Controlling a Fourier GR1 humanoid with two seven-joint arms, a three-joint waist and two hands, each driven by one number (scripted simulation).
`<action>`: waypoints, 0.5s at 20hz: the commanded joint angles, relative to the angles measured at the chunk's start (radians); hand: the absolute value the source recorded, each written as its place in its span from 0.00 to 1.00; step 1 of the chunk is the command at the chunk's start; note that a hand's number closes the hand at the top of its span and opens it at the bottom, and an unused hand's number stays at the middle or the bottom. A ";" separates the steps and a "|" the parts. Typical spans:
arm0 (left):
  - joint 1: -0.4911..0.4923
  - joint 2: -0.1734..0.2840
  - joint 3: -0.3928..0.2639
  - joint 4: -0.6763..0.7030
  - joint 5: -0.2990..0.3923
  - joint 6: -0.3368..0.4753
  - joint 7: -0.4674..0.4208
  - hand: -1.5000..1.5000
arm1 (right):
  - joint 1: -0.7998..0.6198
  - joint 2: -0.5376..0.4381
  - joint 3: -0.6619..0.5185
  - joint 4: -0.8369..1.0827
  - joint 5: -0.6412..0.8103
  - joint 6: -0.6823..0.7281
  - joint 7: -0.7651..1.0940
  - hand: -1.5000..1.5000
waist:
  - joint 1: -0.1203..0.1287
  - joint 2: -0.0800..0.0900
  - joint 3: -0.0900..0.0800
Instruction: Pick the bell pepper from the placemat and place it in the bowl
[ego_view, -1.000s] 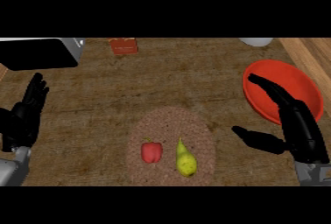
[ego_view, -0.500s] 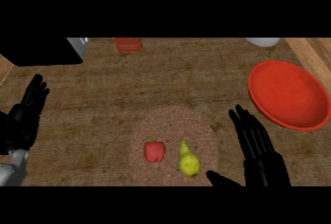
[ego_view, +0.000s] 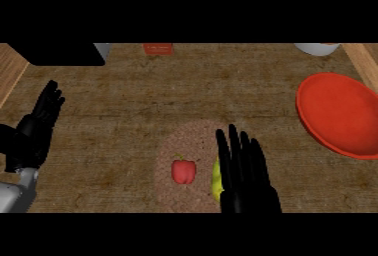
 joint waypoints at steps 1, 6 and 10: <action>-0.039 0.003 0.007 -0.005 0.003 -0.011 0.031 0.50 | -0.089 0.060 -0.003 0.049 -0.072 0.231 0.180 0.00 | 0.010 0.008 0.002; -0.053 -0.025 -0.013 -0.017 -0.028 0.019 0.044 0.50 | -0.131 0.061 -0.051 0.180 -0.226 0.257 0.222 0.00 | 0.015 0.011 0.003; -0.020 -0.034 -0.015 0.000 -0.037 -0.005 0.003 0.50 | -0.212 0.062 -0.088 0.251 -0.377 0.262 0.262 0.00 | 0.027 0.011 0.003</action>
